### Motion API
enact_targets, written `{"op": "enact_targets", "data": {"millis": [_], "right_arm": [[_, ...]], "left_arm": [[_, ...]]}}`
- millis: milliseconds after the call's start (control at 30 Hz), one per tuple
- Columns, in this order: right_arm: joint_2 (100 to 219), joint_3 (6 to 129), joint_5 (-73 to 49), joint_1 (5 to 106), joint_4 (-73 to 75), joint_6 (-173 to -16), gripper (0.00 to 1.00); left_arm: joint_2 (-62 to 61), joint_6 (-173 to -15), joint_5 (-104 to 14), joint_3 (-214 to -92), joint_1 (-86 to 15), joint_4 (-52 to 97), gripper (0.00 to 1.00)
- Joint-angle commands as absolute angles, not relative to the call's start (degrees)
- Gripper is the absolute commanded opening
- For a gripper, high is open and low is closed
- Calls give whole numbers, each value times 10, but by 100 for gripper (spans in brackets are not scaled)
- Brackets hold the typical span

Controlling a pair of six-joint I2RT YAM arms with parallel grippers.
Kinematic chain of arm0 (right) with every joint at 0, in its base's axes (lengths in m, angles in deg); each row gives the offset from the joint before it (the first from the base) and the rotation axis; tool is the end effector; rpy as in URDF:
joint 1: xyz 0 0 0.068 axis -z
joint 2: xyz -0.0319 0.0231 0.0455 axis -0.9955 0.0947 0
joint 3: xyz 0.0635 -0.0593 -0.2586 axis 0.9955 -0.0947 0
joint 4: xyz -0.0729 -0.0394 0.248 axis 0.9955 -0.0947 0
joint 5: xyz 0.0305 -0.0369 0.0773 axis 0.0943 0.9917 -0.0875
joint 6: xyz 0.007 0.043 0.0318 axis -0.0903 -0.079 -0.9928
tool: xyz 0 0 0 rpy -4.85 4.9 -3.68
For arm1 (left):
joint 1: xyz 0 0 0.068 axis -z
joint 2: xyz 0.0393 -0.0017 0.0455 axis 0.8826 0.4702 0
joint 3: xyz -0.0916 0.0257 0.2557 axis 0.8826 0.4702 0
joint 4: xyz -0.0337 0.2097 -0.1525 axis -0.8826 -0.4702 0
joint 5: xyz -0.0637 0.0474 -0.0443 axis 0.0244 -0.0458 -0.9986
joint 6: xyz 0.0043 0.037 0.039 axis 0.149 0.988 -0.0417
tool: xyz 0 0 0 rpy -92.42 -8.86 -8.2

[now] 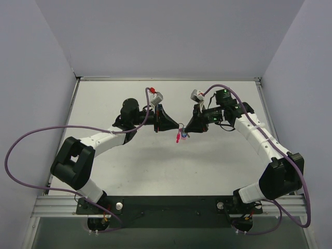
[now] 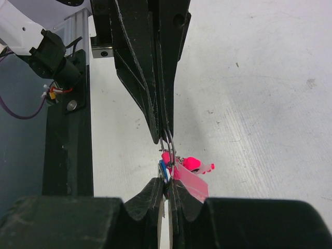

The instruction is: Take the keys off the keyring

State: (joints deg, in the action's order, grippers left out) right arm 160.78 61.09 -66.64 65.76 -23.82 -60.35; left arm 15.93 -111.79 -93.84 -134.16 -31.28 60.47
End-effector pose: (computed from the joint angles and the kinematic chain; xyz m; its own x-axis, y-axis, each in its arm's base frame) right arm 0.2815 0.1292 0.3223 -0.1516 -0.2812 -0.9476 -0.9863 0.1054 0.1265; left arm 0.2854 -0.2040 0.2752 -0.4606 -0.0307 -0.8871 0.8869 0.0246 -0.4613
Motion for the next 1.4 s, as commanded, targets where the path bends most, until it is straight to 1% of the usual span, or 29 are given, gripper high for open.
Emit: {"op": "enact_targets", "data": {"millis": [0, 167, 500, 567, 633, 667, 800, 867, 1067, 1367], "right_arm": [[1602, 627, -658, 668, -256, -580, 0], [1614, 635, -650, 669, -273, -573, 0], [1609, 641, -662, 668, -293, -556, 0], [1606, 645, -668, 668, -295, -556, 0], [1602, 649, -676, 669, -296, -559, 0], [1601, 652, -679, 668, -296, -562, 0], [1595, 657, -706, 669, -297, -571, 0], [1595, 662, -727, 669, -298, -579, 0], [1596, 676, -756, 669, -320, -569, 0], [1631, 729, -767, 664, -452, -475, 0]], "left_arm": [[138, -1124, -933, -1342, -323, 633, 0], [139, -1155, -924, -1329, -333, 668, 0], [143, -1163, -925, -1325, -335, 677, 0], [147, -1165, -931, -1328, -334, 677, 10], [149, -1166, -941, -1332, -333, 678, 17], [149, -1167, -945, -1333, -331, 678, 22], [149, -1167, -963, -1337, -322, 682, 34], [149, -1167, -974, -1339, -317, 687, 37], [148, -1164, -979, -1341, -313, 687, 39], [144, -1160, -999, -1345, -302, 687, 42]]}}
